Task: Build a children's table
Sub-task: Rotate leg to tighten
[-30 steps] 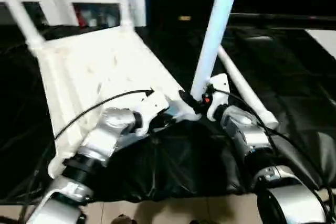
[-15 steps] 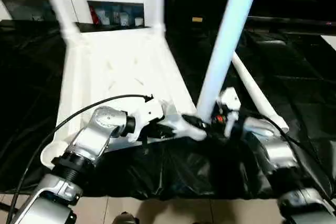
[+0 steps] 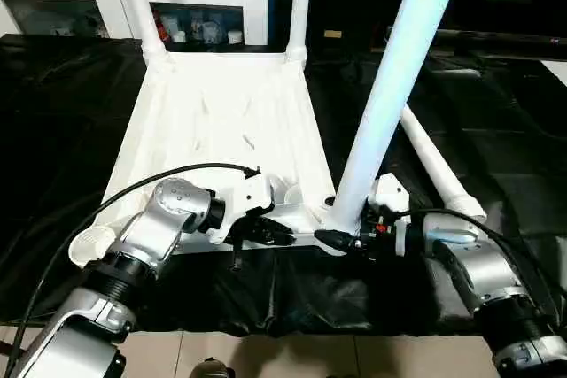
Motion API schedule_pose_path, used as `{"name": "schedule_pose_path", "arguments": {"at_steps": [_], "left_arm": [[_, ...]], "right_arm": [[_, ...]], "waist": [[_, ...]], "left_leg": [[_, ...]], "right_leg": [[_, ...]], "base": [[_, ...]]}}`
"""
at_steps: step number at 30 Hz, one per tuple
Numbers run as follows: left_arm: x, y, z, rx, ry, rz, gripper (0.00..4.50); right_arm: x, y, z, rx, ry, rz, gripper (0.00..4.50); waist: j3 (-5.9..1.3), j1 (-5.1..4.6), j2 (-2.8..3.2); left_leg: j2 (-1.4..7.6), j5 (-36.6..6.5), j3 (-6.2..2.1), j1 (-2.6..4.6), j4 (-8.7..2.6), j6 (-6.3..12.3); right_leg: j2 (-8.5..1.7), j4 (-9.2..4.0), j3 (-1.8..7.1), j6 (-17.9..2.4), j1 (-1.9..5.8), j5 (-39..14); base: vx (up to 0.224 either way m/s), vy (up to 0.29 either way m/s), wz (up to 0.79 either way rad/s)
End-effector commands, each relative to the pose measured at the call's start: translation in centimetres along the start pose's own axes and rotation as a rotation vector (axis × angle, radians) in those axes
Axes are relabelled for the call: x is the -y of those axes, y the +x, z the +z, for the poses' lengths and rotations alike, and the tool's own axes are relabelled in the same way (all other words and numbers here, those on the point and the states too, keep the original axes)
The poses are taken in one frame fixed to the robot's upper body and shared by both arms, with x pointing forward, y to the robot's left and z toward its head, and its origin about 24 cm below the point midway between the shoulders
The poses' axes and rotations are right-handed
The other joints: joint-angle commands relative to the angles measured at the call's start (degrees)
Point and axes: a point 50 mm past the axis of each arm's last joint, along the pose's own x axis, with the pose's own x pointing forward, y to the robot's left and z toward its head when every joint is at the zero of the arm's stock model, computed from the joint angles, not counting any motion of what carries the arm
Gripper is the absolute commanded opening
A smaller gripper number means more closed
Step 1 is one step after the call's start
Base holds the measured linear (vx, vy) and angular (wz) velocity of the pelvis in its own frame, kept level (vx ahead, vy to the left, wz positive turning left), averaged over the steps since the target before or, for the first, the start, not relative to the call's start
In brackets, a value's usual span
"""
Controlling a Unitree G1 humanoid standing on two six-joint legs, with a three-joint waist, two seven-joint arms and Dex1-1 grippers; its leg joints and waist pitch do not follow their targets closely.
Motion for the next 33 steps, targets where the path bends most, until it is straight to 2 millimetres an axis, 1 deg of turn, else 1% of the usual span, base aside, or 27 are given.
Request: {"name": "schedule_pose_path", "arguments": {"at_steps": [1,5,6,7,8,9,10,12,13,14,15,16,17,18,20,22,23,24,26,28,29,30,31,32,33], "left_arm": [[0.4,0.7,1.1,0.018,0.057,-0.099,0.00],[0.3,0.8,1.0,0.022,0.050,-0.080,0.00],[0.2,1.0,1.0,0.026,0.047,-0.063,0.00],[-0.2,1.3,1.1,0.029,0.027,0.003,0.00],[-0.5,1.5,1.2,0.029,0.012,0.048,0.00],[-0.9,2.0,1.4,0.029,0.003,0.105,0.00],[-1.0,2.1,1.4,0.029,0.002,0.118,0.00],[-1.3,2.9,2.0,0.042,-0.025,0.188,0.00],[-1.4,3.3,2.2,0.051,-0.037,0.211,0.00],[-1.5,4.3,2.8,0.072,-0.064,0.264,0.00],[-1.5,4.7,3.0,0.080,-0.075,0.289,0.00],[-1.5,5.2,3.2,0.086,-0.087,0.307,0.00],[-1.6,5.6,3.4,0.093,-0.099,0.333,0.00],[-1.6,6.1,3.7,0.106,-0.112,0.353,0.00],[-1.4,7.1,4.1,0.116,-0.116,0.376,0.00],[-0.8,7.8,4.1,0.093,-0.072,0.341,0.00],[-0.7,7.9,4.0,0.087,-0.063,0.334,0.00],[-0.6,7.8,4.0,0.092,-0.066,0.323,0.00],[-0.4,7.6,4.1,0.104,-0.067,0.303,0.00],[-0.3,7.3,4.0,0.105,-0.050,0.270,0.00],[-0.2,7.2,3.9,0.103,-0.041,0.253,0.00],[0.1,6.8,3.9,0.108,-0.021,0.208,0.00],[0.2,6.7,3.8,0.108,-0.018,0.194,0.00],[0.4,6.3,3.7,0.110,0.002,0.152,0.00],[0.5,6.1,3.7,0.111,0.007,0.140,0.00]], "right_arm": [[0.0,-0.1,0.1,-0.011,-0.004,-0.001,2.87],[-0.3,0.2,0.0,-0.001,0.003,0.009,2.77],[-0.4,0.3,-0.1,0.004,0.009,0.004,2.76],[-0.3,0.6,-0.2,0.017,0.028,-0.037,2.74],[-0.2,0.9,-0.2,0.024,0.041,-0.066,2.74],[0.1,1.4,-0.4,0.022,0.069,-0.142,2.74],[0.2,1.5,-0.5,0.022,0.076,-0.159,2.74],[0.7,2.5,-0.8,0.014,0.107,-0.290,2.74],[0.9,2.8,-1.0,0.011,0.124,-0.332,2.73],[1.0,3.7,-1.3,0.009,0.163,-0.408,2.73],[1.0,4.1,-1.4,0.009,0.178,-0.439,2.73],[1.1,4.5,-1.5,0.006,0.199,-0.465,2.73],[1.1,5.0,-1.6,0.005,0.219,-0.491,2.73],[1.2,5.4,-1.6,0.003,0.236,-0.532,2.73],[1.2,6.4,-1.3,0.009,0.259,-0.600,2.73],[0.9,7.2,-0.6,0.052,0.241,-0.580,2.73],[0.9,7.3,-0.5,0.061,0.236,-0.574,3.29],[0.9,7.2,-0.4,0.076,0.242,-0.564,3.43],[0.9,7.1,-0.2,0.095,0.242,-0.553,3.43],[1.0,6.7,0.0,0.100,0.206,-0.538,3.78],[1.1,6.5,0.1,0.101,0.188,-0.534,3.78],[1.2,5.9,0.3,0.100,0.158,-0.518,3.96],[1.3,5.7,0.3,0.099,0.148,-0.511,3.96],[1.3,5.0,0.4,0.084,0.100,-0.474,3.96],[1.3,4.8,0.4,0.081,0.088,-0.462,3.96]], "waist": [[-4.20,-0.15,0.34],[-4.24,-0.11,0.35],[-4.26,-0.09,0.26],[-4.26,-0.06,0.32],[-4.09,-0.14,0.34],[-3.94,-0.21,0.13],[-3.88,-0.27,0.19],[-3.73,-0.47,0.06],[-3.75,-0.69,-0.10],[-3.77,-1.01,0.05],[-3.72,-1.42,0.01],[-3.83,-1.59,-0.16],[-3.83,-1.64,-0.07],[-3.78,-1.73,-0.11],[-3.85,-1.95,-0.16],[-4.00,-1.88,-0.07],[-4.05,-1.89,-0.04],[-4.09,-1.88,0.01],[-4.05,-1.91,0.16],[-4.18,-1.88,0.14],[-4.18,-1.90,0.21],[-4.23,-1.88,0.19],[-4.22,-1.83,0.15],[-4.23,-1.65,0.24],[-4.34,-1.62,0.17]], "left_leg": [[0.98,-12.75,0.26,0.86,-3.44,2.10],[0.99,-12.49,0.25,0.83,-3.42,2.04],[0.98,-12.35,0.24,0.79,-3.40,2.03],[1.00,-12.37,0.24,0.85,-3.42,2.01],[1.01,-13.12,0.29,0.91,-3.49,1.78],[0.96,-14.69,0.24,1.03,-3.67,1.27],[0.97,-15.03,0.16,0.99,-3.79,0.76],[0.80,-17.66,-0.02,1.24,-3.92,-0.47],[0.87,-17.36,-0.02,1.14,-3.94,-0.88],[0.80,-17.35,-0.18,1.08,-4.02,-1.25],[0.71,-17.89,-0.17,1.19,-3.95,-1.42],[0.59,-17.63,-0.19,1.04,-3.88,-1.06],[0.60,-17.41,-0.15,1.02,-3.86,-0.90],[0.59,-17.29,-0.16,1.01,-3.88,-0.66],[0.46,-17.07,-0.15,0.90,-3.87,-0.44],[0.47,-16.35,-0.07,0.83,-3.77,0.28],[0.45,-16.16,-0.03,0.79,-3.71,0.50],[0.50,-15.78,-0.01,0.75,-3.75,0.77],[0.55,-15.91,-0.02,0.70,-3.82,1.04],[0.56,-15.65,0.01,0.72,-3.74,1.20],[0.62,-15.35,0.02,0.68,-3.78,1.33],[0.64,-15.25,-0.01,0.68,-3.79,1.50],[0.66,-15.02,0.05,0.69,-3.75,1.70],[0.72,-14.48,0.13,0.80,-3.66,2.02],[0.68,-13.16,0.08,0.49,-3.63,2.28]], "right_leg": [[-2.28,-3.87,2.07,-12.88,3.29,-8.89],[-2.28,-3.80,2.07,-12.93,3.32,-8.78],[-2.30,-3.75,2.06,-12.94,3.37,-8.71],[-2.30,-3.77,2.06,-12.93,3.34,-8.75],[-2.27,-3.94,2.09,-12.82,3.16,-9.58],[-2.36,-4.27,2.06,-12.26,3.22,-12.52],[-2.45,-4.28,2.08,-11.85,3.25,-13.93],[-2.71,-5.10,2.01,-9.61,3.09,-21.20],[-2.75,-5.02,2.10,-9.27,3.09,-21.55],[-2.73,-5.09,2.00,-8.93,3.07,-22.44],[-2.65,-5.33,1.94,-8.64,2.85,-23.32],[-2.62,-5.44,1.89,-8.20,3.06,-23.68],[-2.56,-5.42,1.96,-8.16,2.97,-23.28],[-2.50,-5.49,1.92,-7.98,2.86,-23.30],[-2.45,-5.60,1.84,-7.63,2.89,-23.67],[-2.49,-5.62,1.96,-7.20,2.82,-22.59],[-2.44,-5.56,1.98,-7.24,2.85,-22.03],[-2.32,-5.40,1.99,-7.55,2.91,-20.45],[-2.28,-5.26,1.96,-8.08,2.91,-19.07],[-2.30,-5.12,1.99,-8.47,3.03,-17.94],[-2.28,-5.00,2.02,-8.83,3.02,-16.88],[-2.28,-4.92,1.96,-9.11,3.17,-16.34],[-2.28,-4.96,2.00,-9.21,3.14,-15.96],[-2.28,-4.85,2.10,-9.54,3.02,-14.70],[-2.18,-4.51,2.06,-9.82,3.43,-12.52]], "base": [[0.000,0.000,0.00],[0.000,0.000,0.00],[0.000,0.000,0.00],[0.000,0.000,0.00],[0.000,0.000,0.00],[0.000,0.000,0.00],[0.000,0.000,0.00],[0.000,0.000,0.00],[0.000,0.000,0.00],[0.000,0.000,0.00],[0.000,0.000,0.00],[0.000,0.000,0.00],[0.000,0.000,0.00],[0.000,0.000,0.00],[0.000,0.000,0.00],[0.000,0.000,0.00],[0.000,0.000,0.00],[0.000,0.000,0.00],[0.000,0.000,0.00],[0.000,0.000,0.00],[0.000,0.000,0.00],[0.000,0.000,0.00],[0.000,0.000,0.00],[0.000,0.000,0.00],[0.000,0.000,0.00]]}}
